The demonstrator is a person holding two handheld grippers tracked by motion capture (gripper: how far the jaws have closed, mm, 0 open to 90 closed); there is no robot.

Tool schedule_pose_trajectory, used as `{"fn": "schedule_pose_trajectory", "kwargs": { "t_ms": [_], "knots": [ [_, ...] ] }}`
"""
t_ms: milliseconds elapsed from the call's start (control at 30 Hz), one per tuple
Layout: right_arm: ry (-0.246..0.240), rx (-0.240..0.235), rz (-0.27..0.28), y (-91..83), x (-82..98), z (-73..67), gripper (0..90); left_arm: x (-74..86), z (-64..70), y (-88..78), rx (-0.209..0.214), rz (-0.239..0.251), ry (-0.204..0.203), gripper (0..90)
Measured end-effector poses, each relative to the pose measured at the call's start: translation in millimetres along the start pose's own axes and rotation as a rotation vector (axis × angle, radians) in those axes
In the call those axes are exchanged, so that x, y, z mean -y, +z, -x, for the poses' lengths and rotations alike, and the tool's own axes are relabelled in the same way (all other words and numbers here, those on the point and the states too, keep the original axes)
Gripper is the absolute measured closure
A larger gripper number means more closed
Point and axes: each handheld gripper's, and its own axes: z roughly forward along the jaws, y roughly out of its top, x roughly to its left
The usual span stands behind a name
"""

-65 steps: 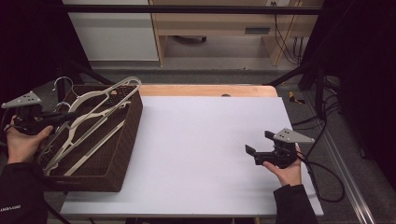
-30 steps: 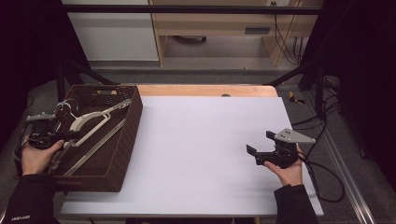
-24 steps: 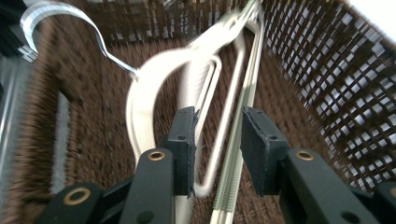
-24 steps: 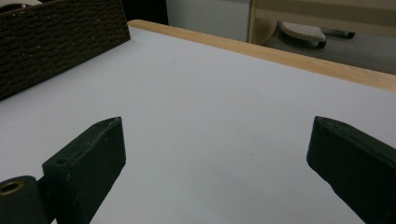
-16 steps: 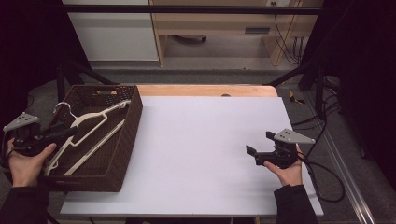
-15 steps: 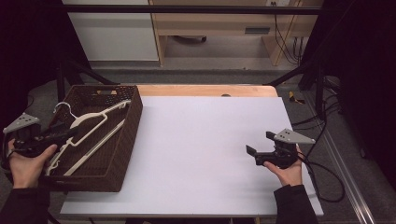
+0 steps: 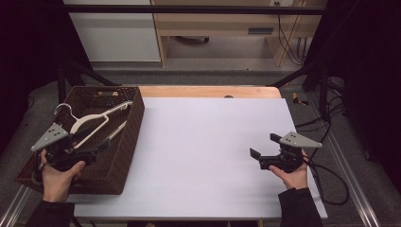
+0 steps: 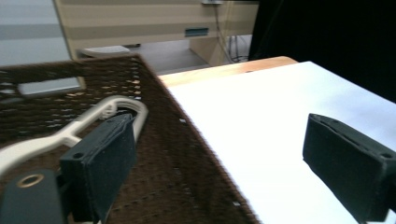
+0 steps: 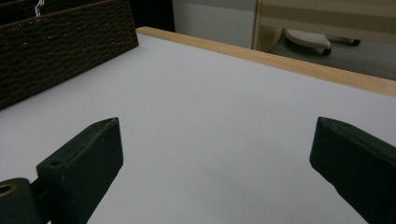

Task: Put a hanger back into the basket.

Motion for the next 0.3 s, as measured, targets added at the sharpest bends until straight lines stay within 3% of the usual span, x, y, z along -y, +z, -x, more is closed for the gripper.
{"fn": "schedule_pose_trajectory", "kwargs": {
  "t_ms": [133, 300],
  "knots": [
    [0.007, -0.009, 0.006, -1.1, 0.5, -0.7, 2.8, 9.5, 5.7, 9.5, 0.018, -0.03, 0.004, 7.7],
    [0.01, -0.013, 0.005, -2.9, 0.9, -0.6, 2.7, 11.3, 12.7, 11.3, 0.029, -0.041, 0.044, 6.8]
  ]
}}
